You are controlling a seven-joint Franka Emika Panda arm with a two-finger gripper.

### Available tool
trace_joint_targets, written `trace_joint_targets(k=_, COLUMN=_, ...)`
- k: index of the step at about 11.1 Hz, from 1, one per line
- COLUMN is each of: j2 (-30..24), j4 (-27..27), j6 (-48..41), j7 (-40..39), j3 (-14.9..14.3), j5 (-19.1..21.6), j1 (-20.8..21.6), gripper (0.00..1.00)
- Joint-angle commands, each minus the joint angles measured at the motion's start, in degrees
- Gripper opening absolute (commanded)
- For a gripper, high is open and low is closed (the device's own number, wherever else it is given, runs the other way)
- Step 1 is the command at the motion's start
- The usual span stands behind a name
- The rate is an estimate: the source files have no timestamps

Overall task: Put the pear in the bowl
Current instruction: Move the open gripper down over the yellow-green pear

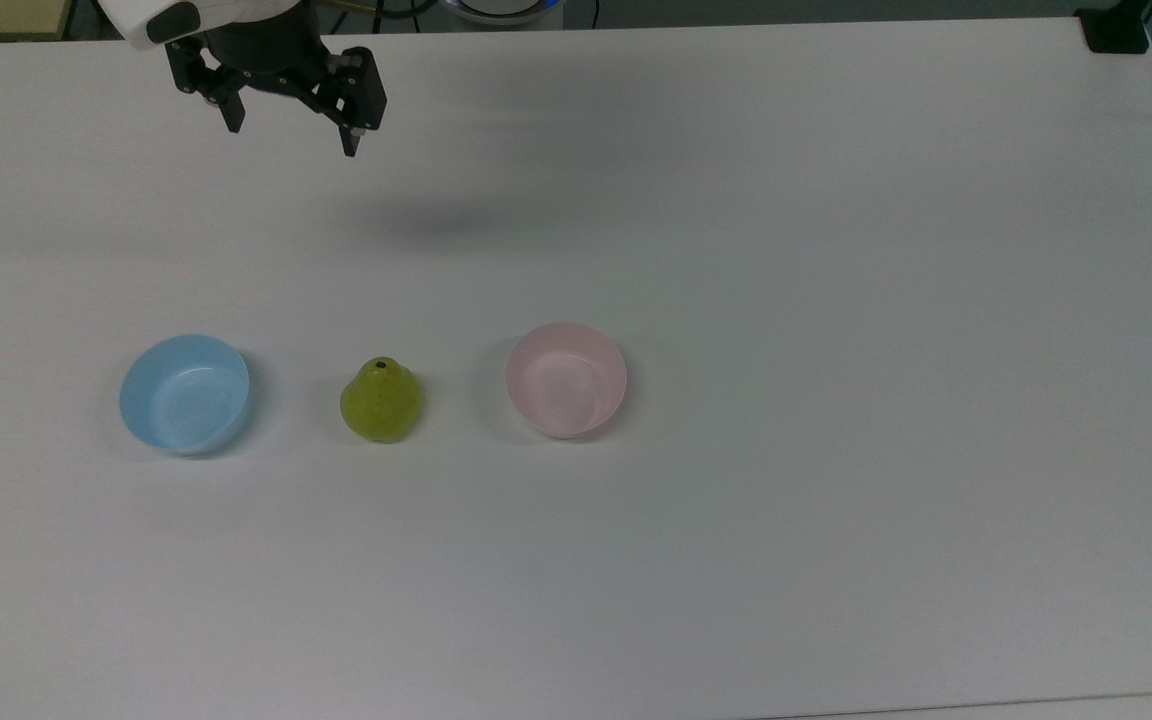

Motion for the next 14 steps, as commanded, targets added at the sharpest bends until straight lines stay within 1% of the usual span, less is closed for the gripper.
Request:
trace_joint_targets(k=1, j2=2.1, j4=-0.9, j6=5.4, j7=-3.2, j3=0.1, j5=-0.3, j1=0.8, gripper=1.00)
trace_joint_targets(k=3, j2=5.5, j4=-0.9, j6=9.2, j7=-6.4, j3=0.3, j5=0.0, j1=0.9, gripper=1.00)
trace_joint_targets(k=4, j2=8.2, j4=-0.8, j6=12.0, j7=-6.5, j3=0.6, j5=0.0, j1=1.0, gripper=1.00)
trace_joint_targets(k=6, j2=13.6, j4=-0.4, j6=17.6, j7=-5.8, j3=0.6, j5=0.0, j1=2.5, gripper=1.00)
trace_joint_targets(k=9, j2=19.3, j4=-0.3, j6=24.3, j7=-5.3, j3=0.6, j5=0.0, j1=3.6, gripper=1.00)
trace_joint_targets(k=11, j2=21.3, j4=-0.1, j6=28.3, j7=-3.5, j3=0.6, j5=0.1, j1=3.5, gripper=1.00)
trace_joint_targets(k=14, j2=25.2, j4=2.7, j6=30.0, j7=-1.4, j3=0.6, j5=-0.1, j1=3.6, gripper=0.99)
